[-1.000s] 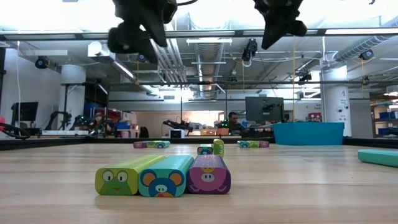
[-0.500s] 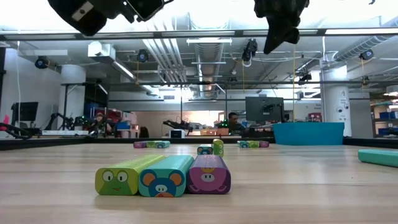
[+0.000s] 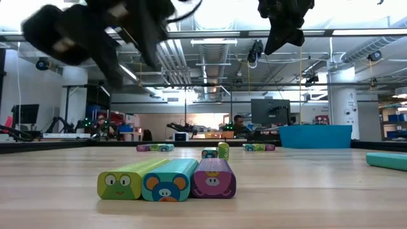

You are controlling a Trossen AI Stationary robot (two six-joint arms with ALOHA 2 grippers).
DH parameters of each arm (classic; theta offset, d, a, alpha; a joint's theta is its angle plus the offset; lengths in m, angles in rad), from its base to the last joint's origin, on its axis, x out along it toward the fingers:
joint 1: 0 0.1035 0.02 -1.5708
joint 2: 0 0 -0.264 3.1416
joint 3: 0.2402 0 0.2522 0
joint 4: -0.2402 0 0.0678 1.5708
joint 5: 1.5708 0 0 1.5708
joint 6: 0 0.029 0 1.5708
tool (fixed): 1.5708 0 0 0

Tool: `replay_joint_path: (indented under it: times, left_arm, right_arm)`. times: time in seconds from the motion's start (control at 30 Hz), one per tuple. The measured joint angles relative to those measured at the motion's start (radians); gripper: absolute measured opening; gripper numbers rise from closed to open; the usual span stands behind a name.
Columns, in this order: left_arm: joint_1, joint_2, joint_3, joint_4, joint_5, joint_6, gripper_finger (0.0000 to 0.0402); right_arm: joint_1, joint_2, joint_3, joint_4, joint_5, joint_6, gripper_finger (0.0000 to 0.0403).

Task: Sort blocks
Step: Put the green block into the transparent bin

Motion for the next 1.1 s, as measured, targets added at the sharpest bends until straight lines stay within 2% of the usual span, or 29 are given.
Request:
replay_joint_path:
  times: [0.1,0.27,0.37,0.5,0.73,1.1]
  left_arm:
    - [0.002,0.088,0.066,-0.035,-0.037,0.013,0.0146]
    - [0.0,0.232,0.218,-0.22,-0.039,0.017,0.0146]
    - [-0.005,0.289,0.305,-0.308,-0.04,0.028,0.0146]
    - [-0.006,0.341,0.377,-0.339,-0.052,0.044,0.0146]
    - [-0.006,0.383,0.401,-0.338,-0.055,0.028,0.0146]
    - [-0.007,0.38,0.401,-0.37,-0.022,-0.021,0.0146]
  right_arm:
    - [-0.002,0.0,-0.001,0.0,0.001,0.002,0.0012]
    - [-0.002,0.0,-0.001,0.0,0.003,0.003,0.0012]
    - [-0.002,0.0,-0.001,0.0,0.003,0.009,0.0012]
    - [-0.002,0.0,-0.001,0.0,0.003,0.019,0.0012]
    - [-0.002,0.0,-0.001,0.0,0.003,0.014,0.0012]
    - [-0.002,0.001,-0.001,-0.001,0.003,0.004,0.0012]
